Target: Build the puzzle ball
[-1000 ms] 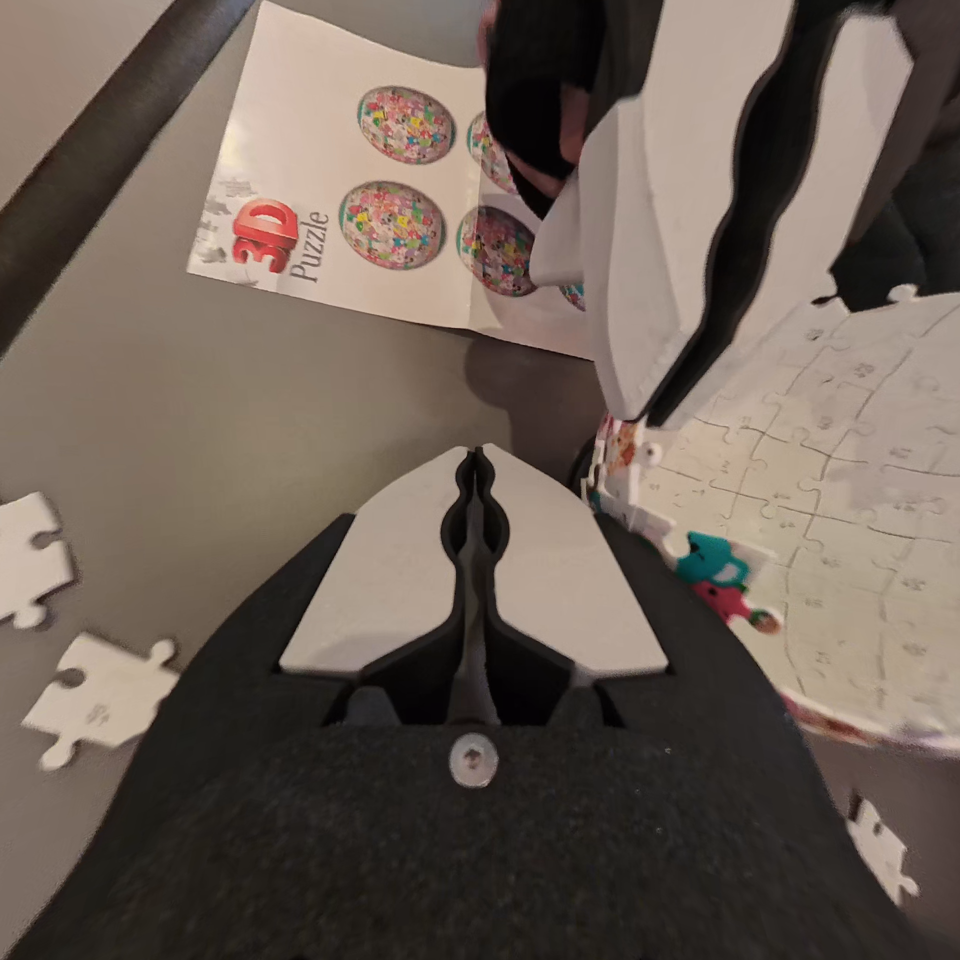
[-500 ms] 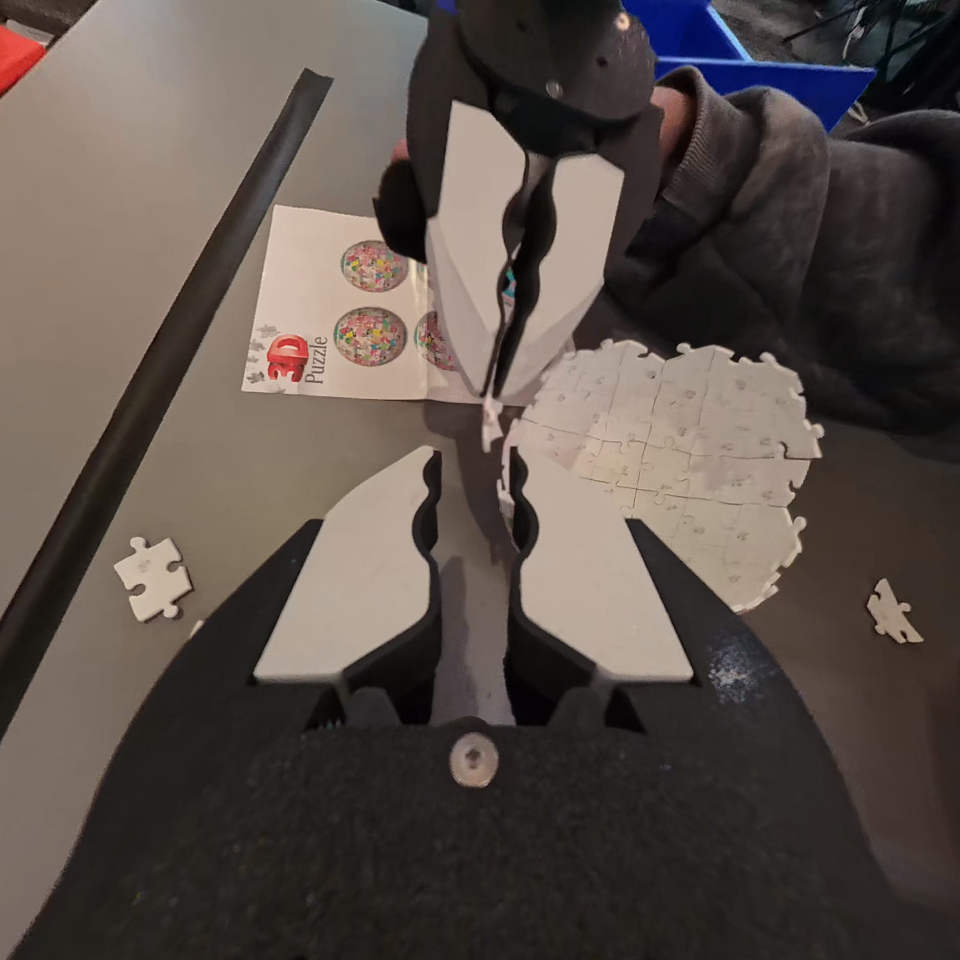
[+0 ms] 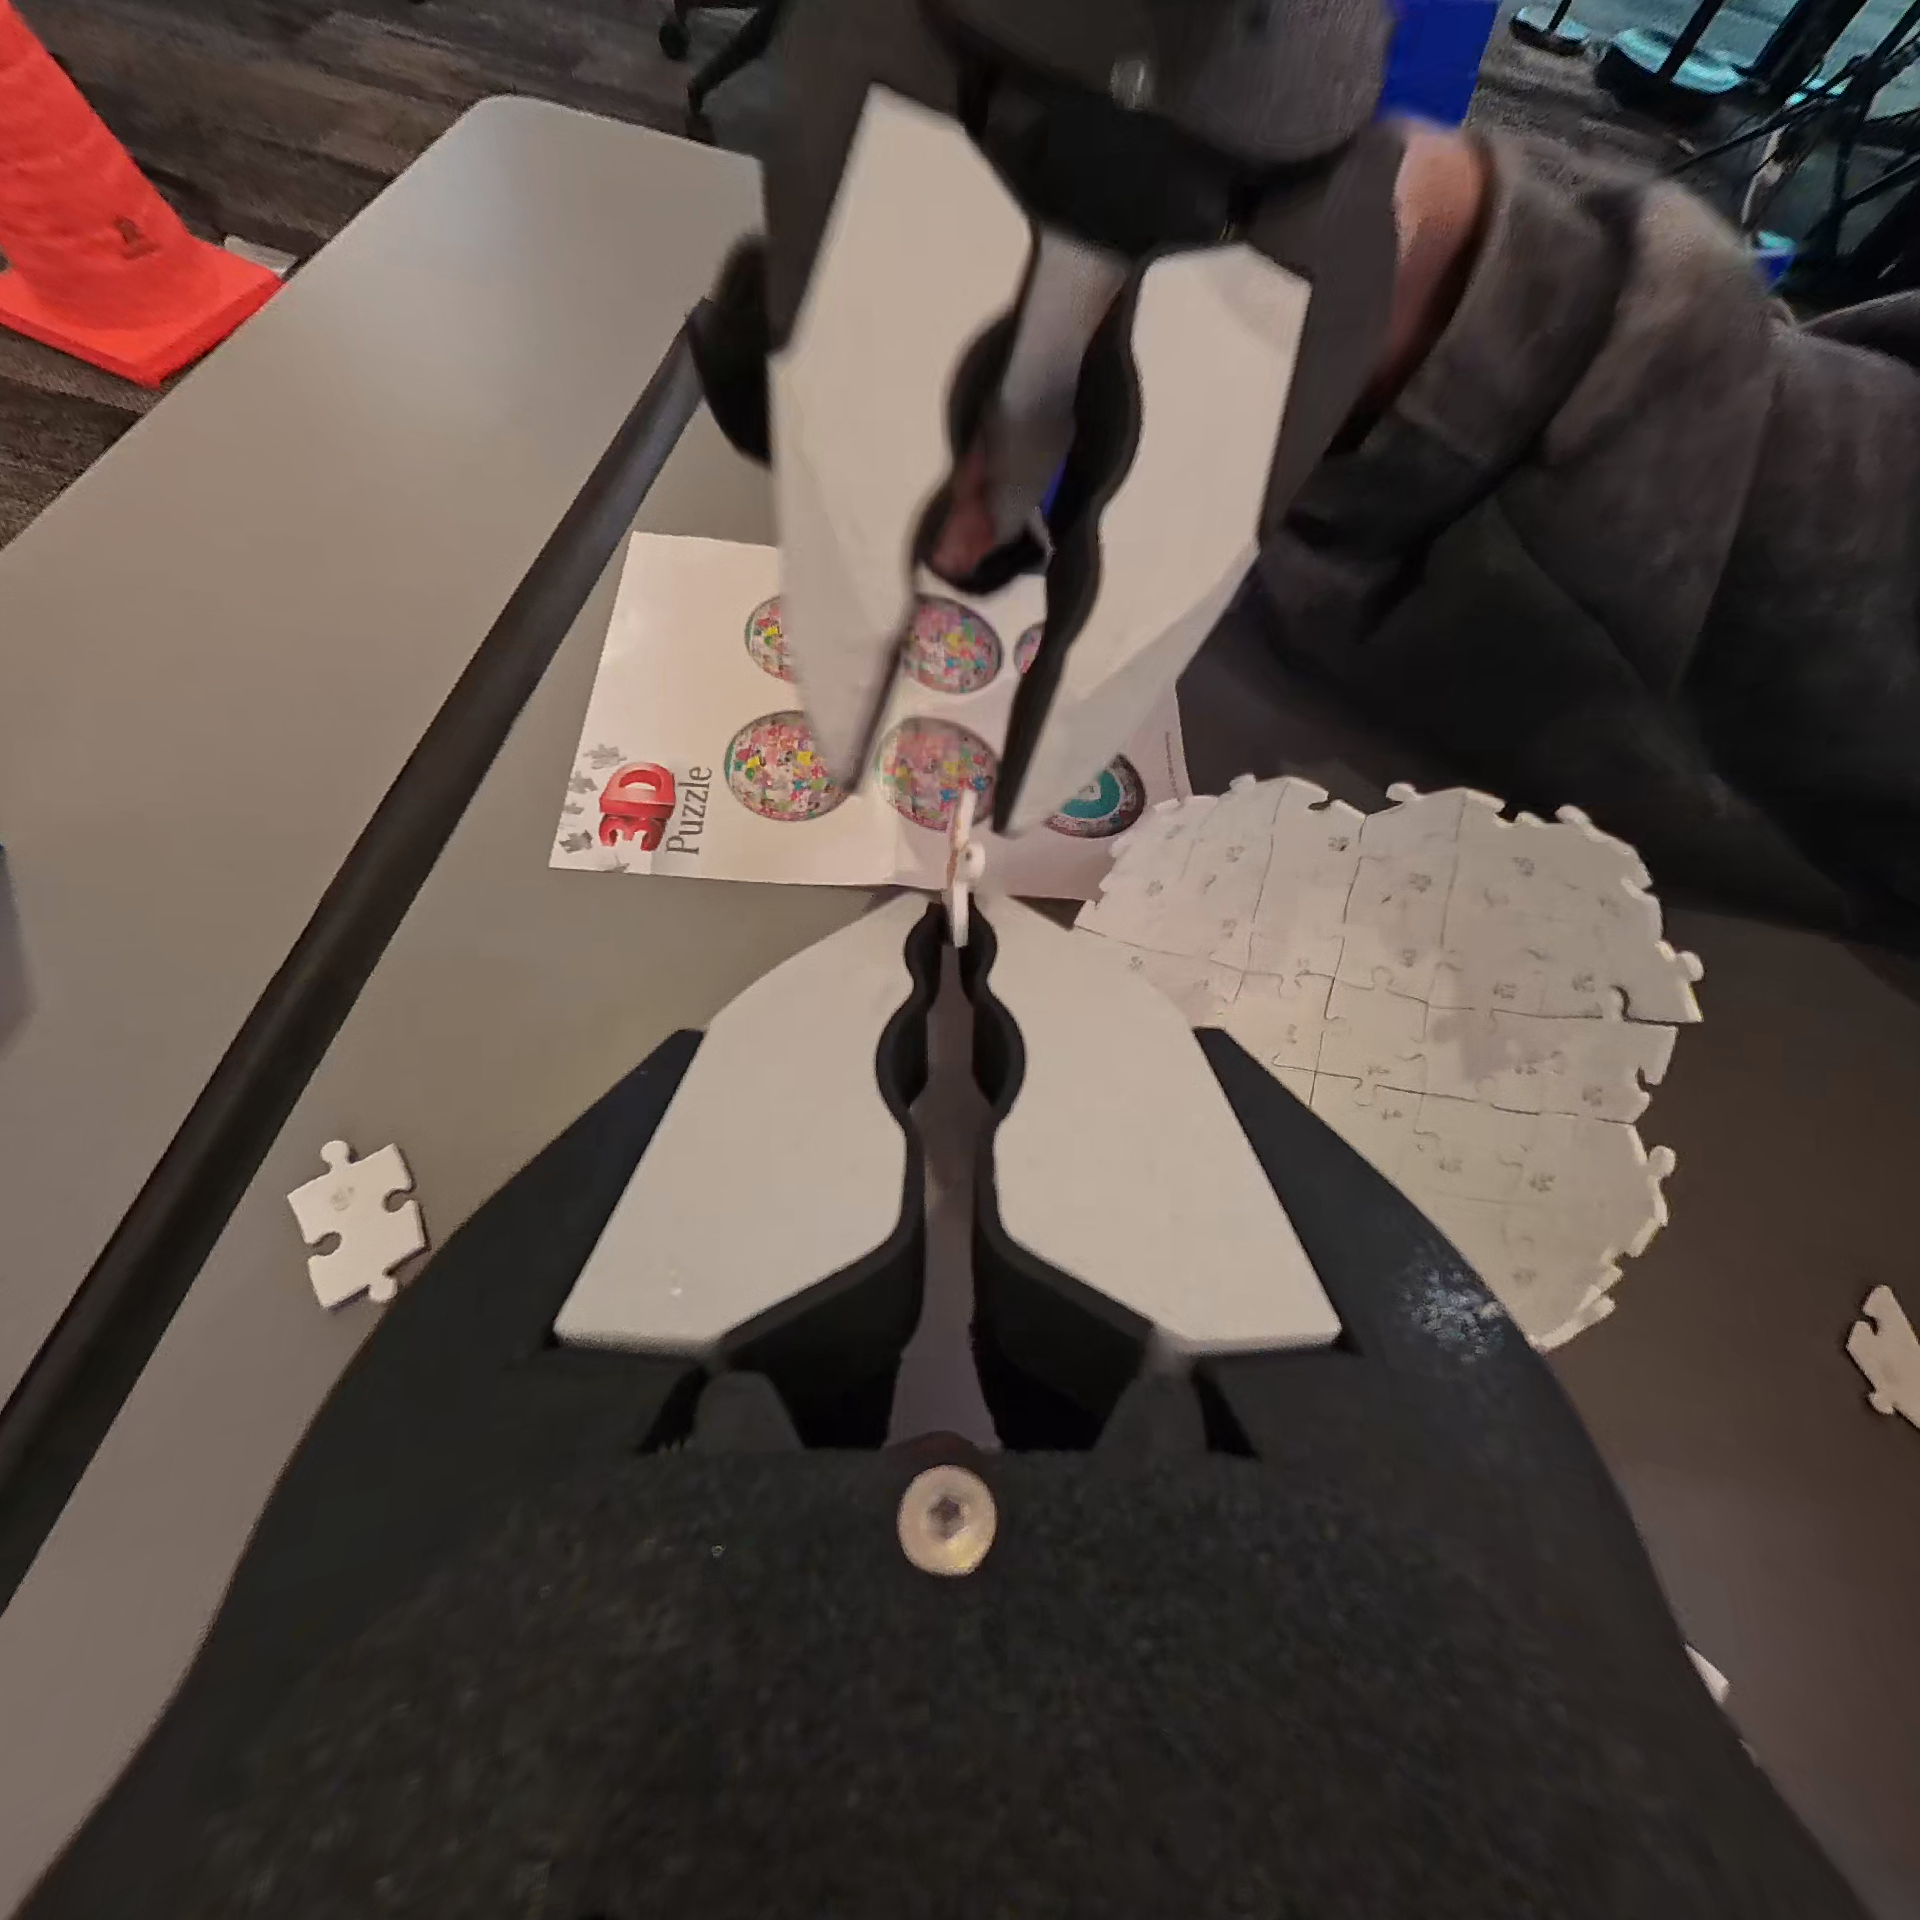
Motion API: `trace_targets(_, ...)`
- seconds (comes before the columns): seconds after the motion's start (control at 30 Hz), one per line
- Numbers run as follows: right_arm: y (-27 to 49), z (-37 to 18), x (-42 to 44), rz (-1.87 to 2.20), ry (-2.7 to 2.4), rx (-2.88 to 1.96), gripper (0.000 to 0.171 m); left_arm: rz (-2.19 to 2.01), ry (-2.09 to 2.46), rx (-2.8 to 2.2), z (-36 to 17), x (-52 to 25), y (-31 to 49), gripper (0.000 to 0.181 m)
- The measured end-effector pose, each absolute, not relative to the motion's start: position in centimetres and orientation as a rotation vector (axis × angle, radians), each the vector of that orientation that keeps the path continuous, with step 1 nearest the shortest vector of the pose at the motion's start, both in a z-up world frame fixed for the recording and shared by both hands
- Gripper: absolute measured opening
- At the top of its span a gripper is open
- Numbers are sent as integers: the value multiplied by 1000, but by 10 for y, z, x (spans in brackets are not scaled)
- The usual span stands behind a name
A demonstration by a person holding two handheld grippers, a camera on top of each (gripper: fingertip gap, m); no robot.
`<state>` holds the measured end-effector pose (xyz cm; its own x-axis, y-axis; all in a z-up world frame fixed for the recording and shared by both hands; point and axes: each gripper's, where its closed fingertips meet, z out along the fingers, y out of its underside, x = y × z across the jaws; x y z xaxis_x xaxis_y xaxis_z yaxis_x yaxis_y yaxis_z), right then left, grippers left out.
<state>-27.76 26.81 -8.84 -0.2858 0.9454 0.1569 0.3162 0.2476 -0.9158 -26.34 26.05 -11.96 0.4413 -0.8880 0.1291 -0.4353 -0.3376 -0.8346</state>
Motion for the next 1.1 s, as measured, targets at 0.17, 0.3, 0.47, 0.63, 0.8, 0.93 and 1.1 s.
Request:
trace_targets(0.17,261,-90,-272,775,-2076,-1194,19,-783,1128,-1967,-122,-260,256,2)
trace_targets(0.3,250,-91,-277,857,-2138,-1187,4,-762,1145,-1986,-127,-258,255,2)
trace_targets(0.47,252,-97,-276,800,-2171,-1192,2,-770,1147,-1991,-129,-257,255,2)
trace_targets(0.63,253,-100,-273,757,-2182,-1201,2,-769,1148,-1991,-128,-258,255,2)
trace_targets(0.8,253,-102,-273,772,-2183,-1222,2,-756,1153,-1995,-129,-257,255,2)
trace_targets(0.93,255,-103,-271,777,-2186,-1212,2,-777,1179,-1972,-128,-260,253,3)
trace_targets(1.1,242,-107,-260,841,-2230,-1116,2,-919,1037,-1994,-121,-289,264,14)
